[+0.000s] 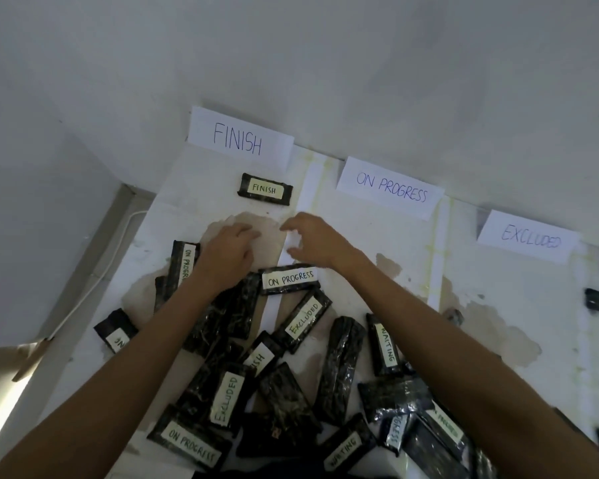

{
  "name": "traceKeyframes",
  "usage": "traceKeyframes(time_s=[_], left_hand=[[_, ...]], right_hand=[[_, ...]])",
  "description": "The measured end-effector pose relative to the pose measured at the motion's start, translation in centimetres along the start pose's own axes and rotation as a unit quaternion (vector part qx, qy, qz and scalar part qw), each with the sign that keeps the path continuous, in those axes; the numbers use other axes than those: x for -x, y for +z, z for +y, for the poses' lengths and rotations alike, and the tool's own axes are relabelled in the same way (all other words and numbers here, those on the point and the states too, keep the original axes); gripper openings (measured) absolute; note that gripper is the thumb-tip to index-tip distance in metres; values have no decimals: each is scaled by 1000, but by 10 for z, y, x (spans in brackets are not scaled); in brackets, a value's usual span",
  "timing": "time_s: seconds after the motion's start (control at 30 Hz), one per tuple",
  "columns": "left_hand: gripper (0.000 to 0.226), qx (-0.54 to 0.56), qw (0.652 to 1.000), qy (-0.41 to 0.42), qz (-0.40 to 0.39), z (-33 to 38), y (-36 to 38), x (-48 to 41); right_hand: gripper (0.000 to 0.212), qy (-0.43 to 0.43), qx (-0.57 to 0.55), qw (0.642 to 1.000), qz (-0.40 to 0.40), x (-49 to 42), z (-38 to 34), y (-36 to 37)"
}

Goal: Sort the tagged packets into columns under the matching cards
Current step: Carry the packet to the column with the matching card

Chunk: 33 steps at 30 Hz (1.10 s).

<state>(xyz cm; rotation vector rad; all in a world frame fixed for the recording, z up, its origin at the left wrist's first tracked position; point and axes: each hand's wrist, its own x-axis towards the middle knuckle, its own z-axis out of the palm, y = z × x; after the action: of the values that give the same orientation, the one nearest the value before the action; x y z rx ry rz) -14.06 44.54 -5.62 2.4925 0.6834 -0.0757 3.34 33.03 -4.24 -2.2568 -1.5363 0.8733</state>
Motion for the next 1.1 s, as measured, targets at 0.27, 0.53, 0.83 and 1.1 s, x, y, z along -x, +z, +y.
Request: traceKeyframes(time_s=[0.27, 0.53, 0.83, 1.1], left_hand=[[46, -8, 998, -30, -49, 21, 26, 41], [44, 48, 998, -21, -31, 57, 23, 17], [50, 56, 993, 64, -78, 136, 57, -64], [51, 16, 991, 71, -108, 168, 87, -113]], right_hand=[[46, -39, 167, 985, -20, 56, -1, 42], [48, 26, 138, 988, 58, 71, 24, 12], [46, 162, 143, 971, 100, 105, 133, -58], [47, 180, 97, 975, 89, 96, 188, -68]])
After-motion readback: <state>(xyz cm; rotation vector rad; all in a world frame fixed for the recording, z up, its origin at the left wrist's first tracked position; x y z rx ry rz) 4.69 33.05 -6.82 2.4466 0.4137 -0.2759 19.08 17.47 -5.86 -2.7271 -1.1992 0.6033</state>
